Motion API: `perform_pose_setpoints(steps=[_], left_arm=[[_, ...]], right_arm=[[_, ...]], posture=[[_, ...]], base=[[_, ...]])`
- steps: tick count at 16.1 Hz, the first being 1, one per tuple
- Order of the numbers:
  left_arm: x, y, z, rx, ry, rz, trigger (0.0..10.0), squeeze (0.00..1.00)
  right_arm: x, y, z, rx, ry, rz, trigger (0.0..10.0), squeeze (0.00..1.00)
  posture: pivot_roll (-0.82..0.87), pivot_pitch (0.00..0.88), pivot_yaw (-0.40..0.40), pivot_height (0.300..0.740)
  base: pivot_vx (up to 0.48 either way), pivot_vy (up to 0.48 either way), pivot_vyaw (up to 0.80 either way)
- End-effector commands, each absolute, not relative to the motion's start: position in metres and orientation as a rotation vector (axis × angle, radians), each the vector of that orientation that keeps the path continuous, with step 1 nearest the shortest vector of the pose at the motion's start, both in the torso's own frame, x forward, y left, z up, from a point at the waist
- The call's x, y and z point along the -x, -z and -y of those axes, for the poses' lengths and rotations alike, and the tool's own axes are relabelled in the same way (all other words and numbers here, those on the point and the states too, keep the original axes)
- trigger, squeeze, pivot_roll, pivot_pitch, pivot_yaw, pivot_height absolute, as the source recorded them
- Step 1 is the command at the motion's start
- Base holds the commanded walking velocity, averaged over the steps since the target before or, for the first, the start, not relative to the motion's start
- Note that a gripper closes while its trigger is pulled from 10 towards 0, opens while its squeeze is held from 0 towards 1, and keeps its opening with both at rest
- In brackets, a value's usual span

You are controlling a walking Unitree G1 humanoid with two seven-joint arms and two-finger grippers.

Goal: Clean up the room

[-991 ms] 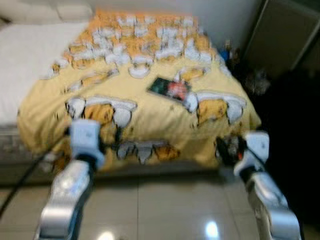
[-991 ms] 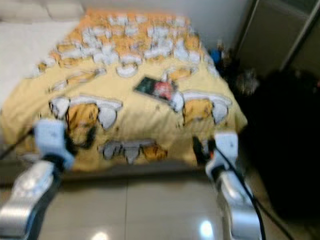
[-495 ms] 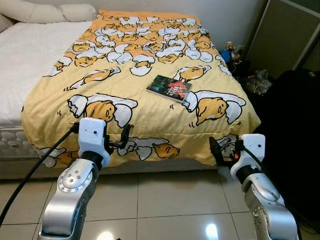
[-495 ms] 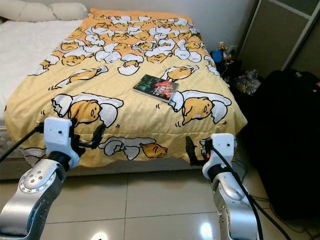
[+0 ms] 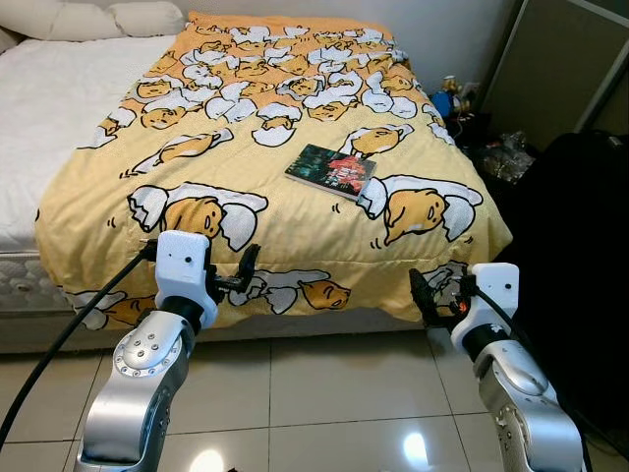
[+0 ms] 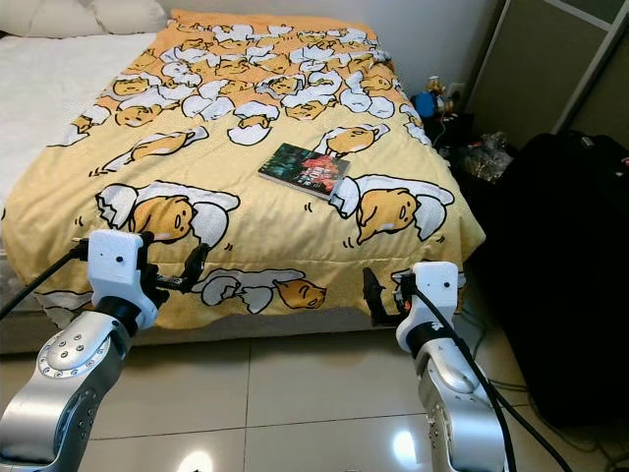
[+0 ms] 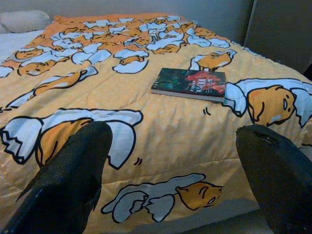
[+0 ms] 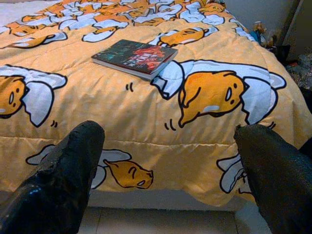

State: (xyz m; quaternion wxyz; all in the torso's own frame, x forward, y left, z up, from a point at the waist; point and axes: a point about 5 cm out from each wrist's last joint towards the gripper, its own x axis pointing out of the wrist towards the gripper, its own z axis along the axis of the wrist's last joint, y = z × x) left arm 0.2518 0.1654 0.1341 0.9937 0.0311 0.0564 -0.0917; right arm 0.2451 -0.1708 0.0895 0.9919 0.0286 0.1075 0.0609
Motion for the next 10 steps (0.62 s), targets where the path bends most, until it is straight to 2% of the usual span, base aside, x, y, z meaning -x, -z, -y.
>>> perform_pose_setpoints(steps=[1, 5, 6, 7, 10], left_arm=[[-0.2535, -0.1368, -0.1661, -0.067, 0.189, -0.104, 10.0, 0.71], [-0.2538, -0.1365, -0.1658, -0.067, 0.193, -0.102, 10.0, 0.71], [-0.2538, -0.1363, -0.1655, -0.067, 0.196, -0.102, 10.0, 0.71], [-0.2539, -0.1361, -0.1653, -0.066, 0.199, -0.102, 10.0, 0.71], [-0.2545, -0.1354, -0.1651, -0.067, 0.203, -0.104, 10.0, 0.7]], right_arm=[[-0.2468, -0.0898, 0.1705, -0.059, -0.121, -0.22, 10.0, 1.0], [-0.2473, -0.0874, 0.1728, -0.031, -0.094, -0.237, 10.0, 1.0], [-0.2473, -0.0869, 0.173, -0.029, -0.09, -0.241, 10.0, 0.75], [-0.2473, -0.0866, 0.1726, -0.026, -0.091, -0.243, 10.0, 0.0], [-0.2466, -0.0856, 0.1726, -0.019, -0.086, -0.247, 10.0, 0.0]], posture=[[-0.06, 0.0, 0.012, 0.74], [-0.07, 0.0, 0.015, 0.74], [-0.07, 0.0, 0.015, 0.74], [-0.07, 0.0, 0.017, 0.74], [-0.07, 0.0, 0.02, 0.74]], base=[[0.259, 0.0, 0.0], [0.32, 0.0, 0.0], [0.349, 0.0, 0.0], [0.371, 0.0, 0.0], [0.375, 0.0, 0.0]])
